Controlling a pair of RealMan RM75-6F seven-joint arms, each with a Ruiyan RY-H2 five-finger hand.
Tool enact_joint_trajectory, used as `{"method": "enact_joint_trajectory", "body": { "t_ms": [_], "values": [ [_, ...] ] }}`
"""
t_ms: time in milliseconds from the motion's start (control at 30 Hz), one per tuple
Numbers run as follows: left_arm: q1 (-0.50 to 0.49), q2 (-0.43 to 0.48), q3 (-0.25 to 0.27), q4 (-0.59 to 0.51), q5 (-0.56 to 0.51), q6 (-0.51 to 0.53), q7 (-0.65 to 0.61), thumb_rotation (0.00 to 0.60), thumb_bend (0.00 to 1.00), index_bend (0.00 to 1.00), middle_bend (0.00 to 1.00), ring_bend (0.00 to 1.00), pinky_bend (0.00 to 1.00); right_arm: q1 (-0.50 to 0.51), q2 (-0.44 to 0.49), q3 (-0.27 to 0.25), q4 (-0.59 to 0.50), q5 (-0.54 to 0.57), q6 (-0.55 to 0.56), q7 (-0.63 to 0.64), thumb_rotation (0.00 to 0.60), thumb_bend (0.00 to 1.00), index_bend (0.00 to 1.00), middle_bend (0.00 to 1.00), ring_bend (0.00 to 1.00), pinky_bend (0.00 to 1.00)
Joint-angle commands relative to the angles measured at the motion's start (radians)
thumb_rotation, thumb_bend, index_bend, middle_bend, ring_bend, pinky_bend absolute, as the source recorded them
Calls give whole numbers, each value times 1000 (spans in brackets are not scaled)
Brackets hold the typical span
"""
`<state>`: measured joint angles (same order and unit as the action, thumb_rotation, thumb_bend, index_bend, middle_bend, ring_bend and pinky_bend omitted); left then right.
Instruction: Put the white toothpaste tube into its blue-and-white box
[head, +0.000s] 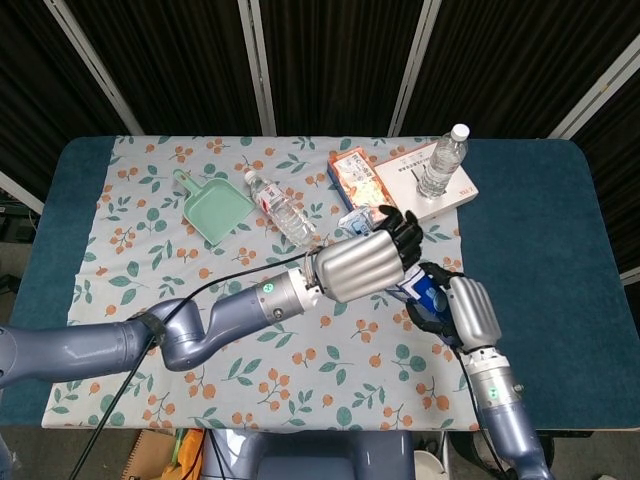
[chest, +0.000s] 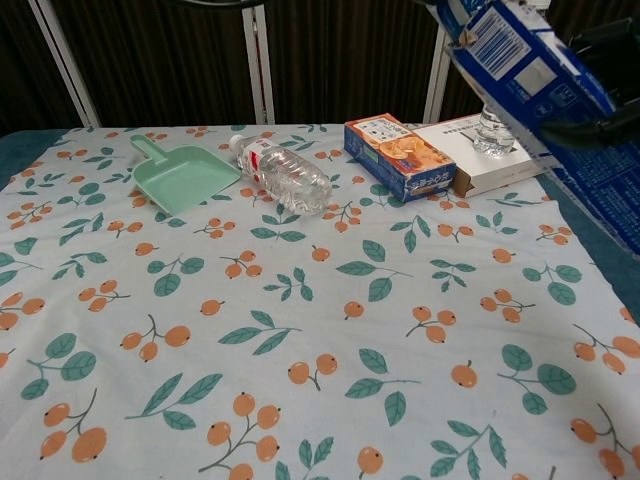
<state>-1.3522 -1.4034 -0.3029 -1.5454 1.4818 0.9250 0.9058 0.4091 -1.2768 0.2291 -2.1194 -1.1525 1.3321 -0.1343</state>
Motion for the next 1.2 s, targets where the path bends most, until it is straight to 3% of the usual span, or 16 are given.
{"method": "enact_joint_trajectory", "body": {
  "t_ms": [33, 300, 600, 1000, 1200],
  "values": [
    [-12, -14, -11, 4, 6, 9, 7, 600, 131, 264, 236, 222, 387, -31, 12, 1, -10, -51, 24, 78, 600, 355, 405, 496, 464, 366],
    [-28, -39, -26, 9, 44, 47, 2, 600, 121, 256, 232, 221, 379, -76, 8, 5, -11, -136, 76, 218, 600, 355, 405, 496, 464, 379],
    [-4, -27, -83, -28, 26, 131, -34, 600, 121, 246, 222, 212, 370, -101, -2, 15, 39, -138, 97, 302, 600, 354, 405, 496, 464, 379],
    [33, -12, -98, -56, 49, 215, -80, 600, 119, 235, 221, 212, 370, -112, -13, 20, 68, -126, 91, 329, 600, 355, 405, 496, 464, 379],
    [106, 18, -67, -85, 60, 281, -87, 600, 119, 235, 221, 212, 370, -119, 1, 31, 79, -121, 89, 349, 600, 355, 405, 496, 464, 379]
  ]
}}
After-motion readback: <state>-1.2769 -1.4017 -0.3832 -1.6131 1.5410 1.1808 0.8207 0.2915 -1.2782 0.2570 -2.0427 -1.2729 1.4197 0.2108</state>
